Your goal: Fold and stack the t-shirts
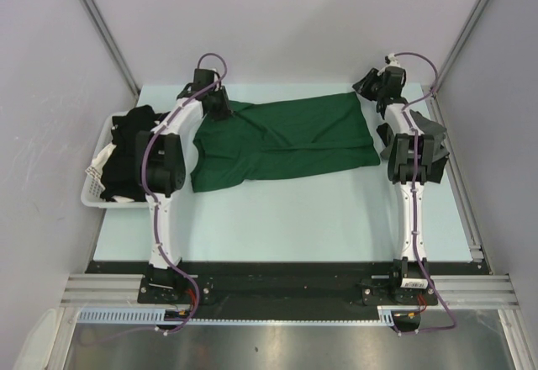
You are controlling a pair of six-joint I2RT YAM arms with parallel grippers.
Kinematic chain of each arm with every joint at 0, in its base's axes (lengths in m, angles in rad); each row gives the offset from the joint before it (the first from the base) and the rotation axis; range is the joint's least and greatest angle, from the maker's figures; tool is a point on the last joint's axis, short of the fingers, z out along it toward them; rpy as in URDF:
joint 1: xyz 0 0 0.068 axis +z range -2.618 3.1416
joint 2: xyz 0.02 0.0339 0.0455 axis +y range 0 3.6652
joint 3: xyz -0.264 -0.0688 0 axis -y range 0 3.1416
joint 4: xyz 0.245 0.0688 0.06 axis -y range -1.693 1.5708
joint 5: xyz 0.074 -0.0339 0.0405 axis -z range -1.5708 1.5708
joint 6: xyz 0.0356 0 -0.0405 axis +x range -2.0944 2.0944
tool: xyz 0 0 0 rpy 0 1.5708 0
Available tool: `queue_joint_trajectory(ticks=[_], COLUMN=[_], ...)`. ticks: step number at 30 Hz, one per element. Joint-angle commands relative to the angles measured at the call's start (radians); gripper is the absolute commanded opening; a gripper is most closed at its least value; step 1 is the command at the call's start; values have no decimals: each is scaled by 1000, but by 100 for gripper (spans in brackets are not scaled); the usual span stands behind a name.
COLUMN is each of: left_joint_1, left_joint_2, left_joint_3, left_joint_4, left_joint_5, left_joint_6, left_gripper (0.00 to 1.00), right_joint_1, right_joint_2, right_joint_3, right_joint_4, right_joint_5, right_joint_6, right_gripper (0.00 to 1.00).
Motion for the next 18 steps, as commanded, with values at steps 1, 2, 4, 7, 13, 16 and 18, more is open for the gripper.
queue_joint_trajectory(ticks=[1, 2, 4, 7, 13, 16, 18], left_joint_1=[4, 4, 4, 3, 1, 0, -2], left_joint_2=[-103, -106, -112, -120, -126, -126, -126], left_joint_3=[-10, -11, -16, -22, -28, -28, -25], left_joint_4=[37, 37, 38, 40, 43, 43, 44], left_joint_5=[30, 32, 38, 41, 41, 42, 42], left_joint_6=[7, 7, 7, 7, 7, 5, 5], left_gripper=[35, 35, 35, 36, 36, 36, 36], right_joint_1=[12, 14, 15, 17, 17, 17, 15], right_joint_2=[13, 16, 19, 21, 19, 21, 22], right_joint_3=[55, 55, 56, 55, 58, 61, 66], right_joint_4=[13, 12, 11, 14, 11, 8, 8], right_joint_5=[29, 32, 35, 44, 55, 66, 74], right_joint_6=[2, -1, 0, -4, -33, -50, -55], right_gripper=[33, 33, 34, 34, 38, 39, 40])
